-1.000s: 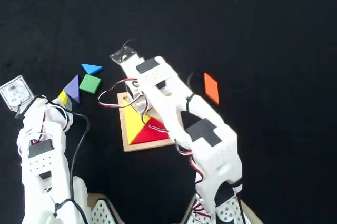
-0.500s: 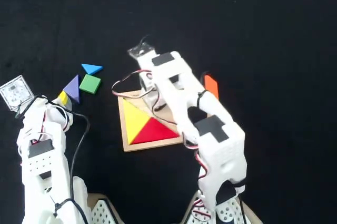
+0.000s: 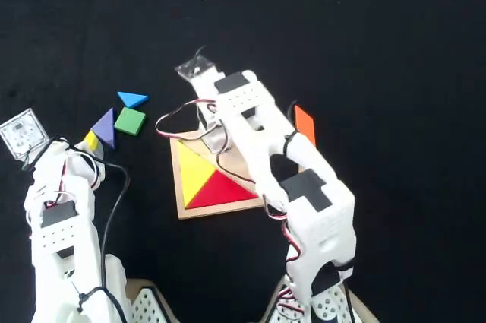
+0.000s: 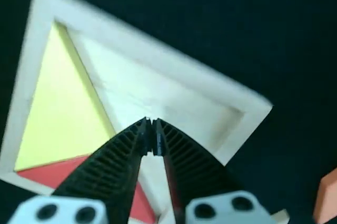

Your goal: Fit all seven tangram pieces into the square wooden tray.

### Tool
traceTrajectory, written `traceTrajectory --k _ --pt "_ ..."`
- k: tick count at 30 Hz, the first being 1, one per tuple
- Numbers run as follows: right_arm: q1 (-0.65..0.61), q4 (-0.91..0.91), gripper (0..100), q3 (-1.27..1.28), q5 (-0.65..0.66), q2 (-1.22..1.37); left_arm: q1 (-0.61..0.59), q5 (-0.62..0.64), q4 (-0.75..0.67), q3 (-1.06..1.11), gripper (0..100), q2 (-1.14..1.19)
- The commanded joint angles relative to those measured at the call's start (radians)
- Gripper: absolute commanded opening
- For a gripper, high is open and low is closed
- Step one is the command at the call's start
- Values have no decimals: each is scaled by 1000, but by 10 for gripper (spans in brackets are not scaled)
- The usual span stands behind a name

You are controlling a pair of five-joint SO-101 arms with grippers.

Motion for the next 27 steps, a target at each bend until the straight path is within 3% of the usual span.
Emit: traceTrajectory --k 1,4,11,19,23,27 --pt "-3 -26 11 -87 29 7 15 -3 -8 -7 220 -8" --pt "-32 -28 11 -117 87 59 15 -3 -8 -7 220 -8" --pt "-12 -26 11 -268 91 202 15 -3 -9 -7 220 -8" --pt "115 -26 11 -401 -31 271 15 -3 -9 -7 220 -8" --pt "123 -25 11 -400 -35 266 15 -3 -9 -7 220 -8" --pt "98 91 11 -450 -35 243 16 -3 -9 -8 220 -8"
